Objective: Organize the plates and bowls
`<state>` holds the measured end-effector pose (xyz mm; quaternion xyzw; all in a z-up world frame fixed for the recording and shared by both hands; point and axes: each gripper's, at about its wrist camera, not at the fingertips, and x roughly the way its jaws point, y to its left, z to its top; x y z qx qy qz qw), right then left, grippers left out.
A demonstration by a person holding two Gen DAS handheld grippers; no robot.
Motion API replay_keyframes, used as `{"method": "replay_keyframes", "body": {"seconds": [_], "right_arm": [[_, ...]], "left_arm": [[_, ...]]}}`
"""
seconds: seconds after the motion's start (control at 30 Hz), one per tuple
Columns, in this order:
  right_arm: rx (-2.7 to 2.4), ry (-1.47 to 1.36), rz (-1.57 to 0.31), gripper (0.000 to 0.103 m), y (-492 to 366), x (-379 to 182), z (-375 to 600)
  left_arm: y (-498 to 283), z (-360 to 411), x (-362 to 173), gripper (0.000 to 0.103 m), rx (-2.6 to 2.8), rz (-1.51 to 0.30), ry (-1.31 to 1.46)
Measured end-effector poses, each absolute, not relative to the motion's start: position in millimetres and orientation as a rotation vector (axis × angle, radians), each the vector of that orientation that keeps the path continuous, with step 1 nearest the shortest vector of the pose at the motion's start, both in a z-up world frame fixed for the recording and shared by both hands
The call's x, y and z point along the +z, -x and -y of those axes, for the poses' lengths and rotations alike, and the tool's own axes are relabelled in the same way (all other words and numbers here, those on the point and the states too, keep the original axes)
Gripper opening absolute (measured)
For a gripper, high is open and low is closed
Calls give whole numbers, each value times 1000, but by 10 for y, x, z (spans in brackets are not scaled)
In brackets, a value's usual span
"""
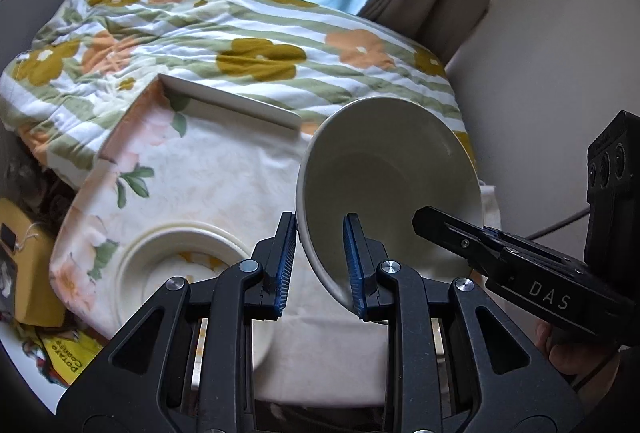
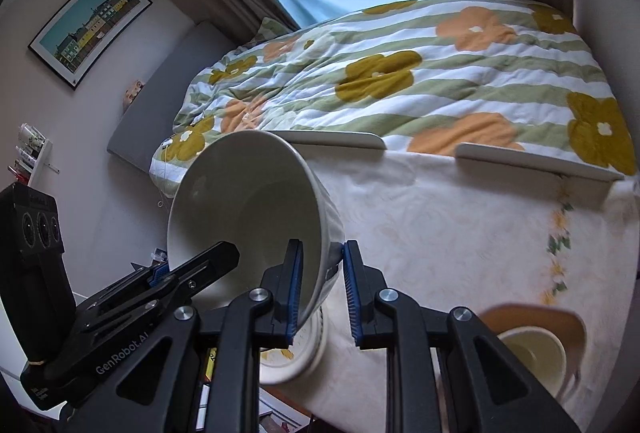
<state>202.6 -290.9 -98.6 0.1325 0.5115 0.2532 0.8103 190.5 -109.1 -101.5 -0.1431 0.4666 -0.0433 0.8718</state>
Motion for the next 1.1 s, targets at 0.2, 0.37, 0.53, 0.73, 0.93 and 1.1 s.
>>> {"method": "replay_keyframes", "body": {"seconds": [0.2, 0.37, 0.53, 0.73, 0.93, 1.1], "right_arm": [[447, -303, -1097, 18, -1660, -1022, 3516], [355, -322, -1110, 18, -1465, -1145, 3906], [288, -362, -1138, 18, -1359, -1320, 4139], [248, -390, -1186, 18, -1296, -1602, 4345], [238, -375, -1223, 18, -1287, -1831, 4383], [240, -328, -1219, 18, -1271, -1905, 4329]], "left_arm": [[-1653, 1763, -1117, 22, -197, -1029, 285], [-1602, 2241, -1305, 21, -286, -1099, 240], [-1627, 2541, -1497, 21, -340, -1166, 194], [-1688, 2754, -1783, 21, -352, -1253, 143], [-1737, 2850, -2017, 22, -336, -1300, 98], [-1799, 2866, -2110, 21, -308, -1297, 74]]}}
